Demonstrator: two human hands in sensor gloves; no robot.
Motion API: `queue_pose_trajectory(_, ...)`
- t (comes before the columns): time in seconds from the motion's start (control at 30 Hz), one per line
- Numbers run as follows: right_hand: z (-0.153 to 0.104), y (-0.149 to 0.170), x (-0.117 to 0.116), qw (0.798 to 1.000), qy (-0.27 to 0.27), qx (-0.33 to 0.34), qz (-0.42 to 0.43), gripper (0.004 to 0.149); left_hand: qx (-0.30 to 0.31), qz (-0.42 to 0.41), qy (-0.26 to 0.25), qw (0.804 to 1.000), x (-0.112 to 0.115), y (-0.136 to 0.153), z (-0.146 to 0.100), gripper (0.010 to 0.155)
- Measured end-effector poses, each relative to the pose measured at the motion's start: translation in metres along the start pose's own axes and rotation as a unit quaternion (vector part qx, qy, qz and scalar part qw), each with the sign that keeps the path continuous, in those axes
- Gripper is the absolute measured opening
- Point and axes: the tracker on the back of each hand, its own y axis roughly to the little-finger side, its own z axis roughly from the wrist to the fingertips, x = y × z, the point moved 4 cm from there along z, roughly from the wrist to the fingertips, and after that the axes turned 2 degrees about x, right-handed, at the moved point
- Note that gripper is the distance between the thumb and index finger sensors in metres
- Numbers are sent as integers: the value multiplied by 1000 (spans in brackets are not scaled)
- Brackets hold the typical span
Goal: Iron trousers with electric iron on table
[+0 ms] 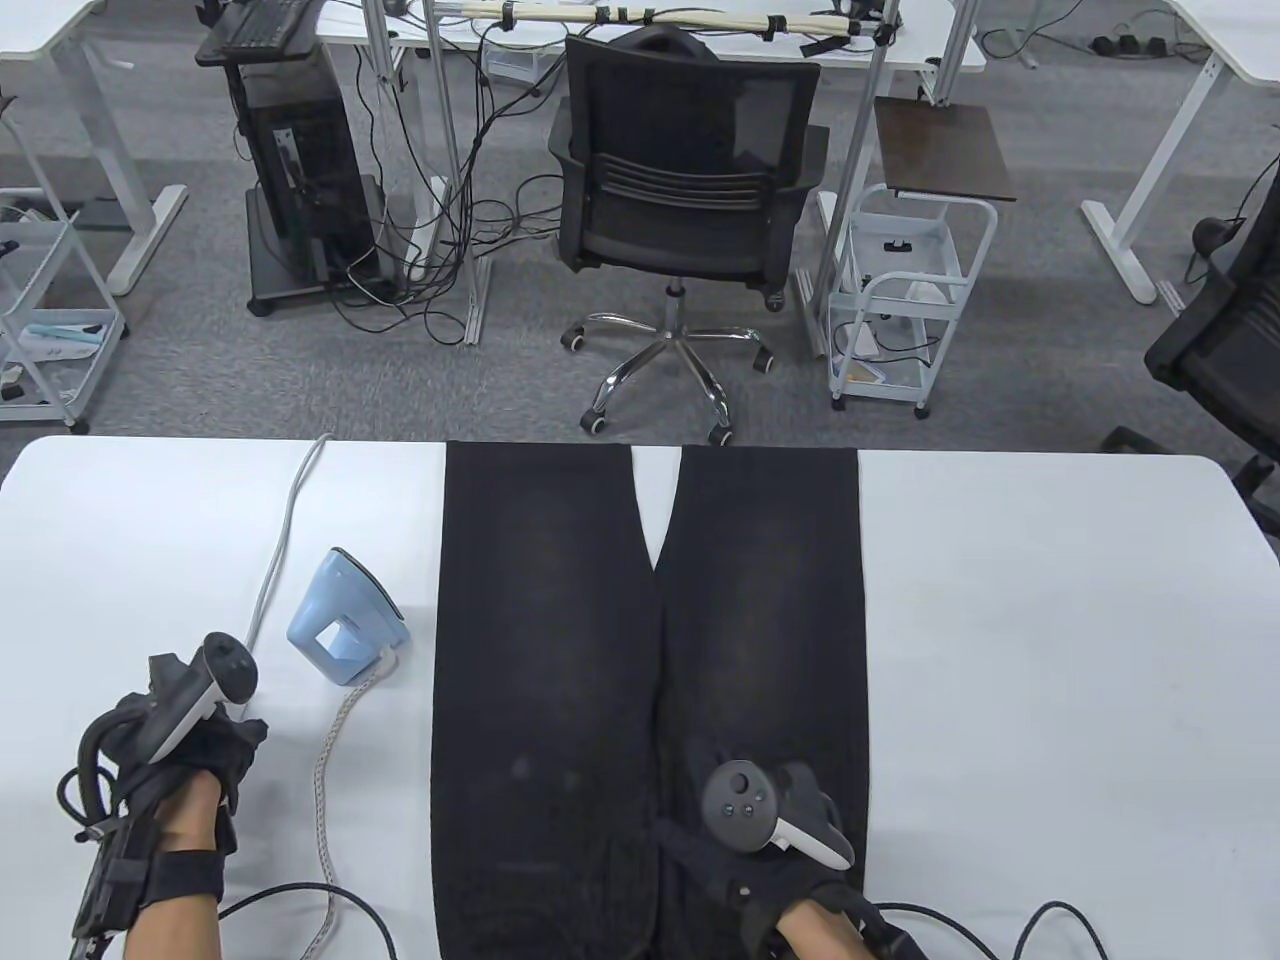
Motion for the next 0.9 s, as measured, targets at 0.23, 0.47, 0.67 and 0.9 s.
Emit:
queue_pose_trajectory(0.23, 0, -2, 1, 1000, 0, 6, -1, 88, 77, -167, -144, 972, -77, -30, -27, 96)
queue_pose_trajectory(0.47, 0, -2, 0, 1000, -5, 8, 0, 88, 83, -233, -163, 955, -66, -56, -8, 103)
queue_pose_trajectory(0.67, 1, -4, -2, 1000, -11, 8, -2, 89, 48, -298, -117, 946, -15, -51, 26, 98)
queue_pose_trajectory(0.9, 4, -3, -3, 1000, -18, 4, 4, 89, 43, -419, -100, 902, 17, -43, 43, 73)
